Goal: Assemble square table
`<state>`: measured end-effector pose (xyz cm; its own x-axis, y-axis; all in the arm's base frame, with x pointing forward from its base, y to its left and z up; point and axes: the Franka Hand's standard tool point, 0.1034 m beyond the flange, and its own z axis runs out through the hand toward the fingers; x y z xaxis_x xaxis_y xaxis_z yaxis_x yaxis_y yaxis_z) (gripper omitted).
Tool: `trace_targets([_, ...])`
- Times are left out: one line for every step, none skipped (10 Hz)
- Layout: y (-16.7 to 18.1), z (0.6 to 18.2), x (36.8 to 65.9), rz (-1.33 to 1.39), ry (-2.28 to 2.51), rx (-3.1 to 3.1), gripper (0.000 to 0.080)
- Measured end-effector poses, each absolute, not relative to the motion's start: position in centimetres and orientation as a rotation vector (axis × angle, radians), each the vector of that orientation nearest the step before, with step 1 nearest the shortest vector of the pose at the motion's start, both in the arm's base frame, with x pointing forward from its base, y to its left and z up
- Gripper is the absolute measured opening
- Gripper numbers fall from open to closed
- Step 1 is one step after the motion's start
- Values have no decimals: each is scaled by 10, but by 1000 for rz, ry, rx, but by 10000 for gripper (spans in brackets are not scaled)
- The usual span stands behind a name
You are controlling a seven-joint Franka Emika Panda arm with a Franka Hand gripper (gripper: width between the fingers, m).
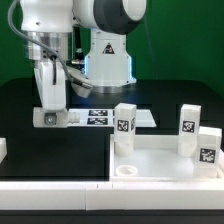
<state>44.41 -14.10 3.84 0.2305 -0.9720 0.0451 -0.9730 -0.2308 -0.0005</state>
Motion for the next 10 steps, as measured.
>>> trace_targets([-143,39,445,59,-1854,2499,262])
trace_targets([-143,39,444,56,-1789,2544,262])
trace_targets([-143,39,444,54,-1704,2601,262])
trace_targets([-142,39,446,75,-1560,2677,262])
trace_targets([-134,40,450,134,-1269,2796,263])
trace_targets([-129,41,449,165,-917,2908,263])
trace_targets([-125,39,447,154,-800,2939,263])
trace_targets([-127,39,447,147,-695,2959,263])
trace_targets([-128,39,447,140,-609,2973,263])
trace_targets([-129,39,447,134,-535,2983,263])
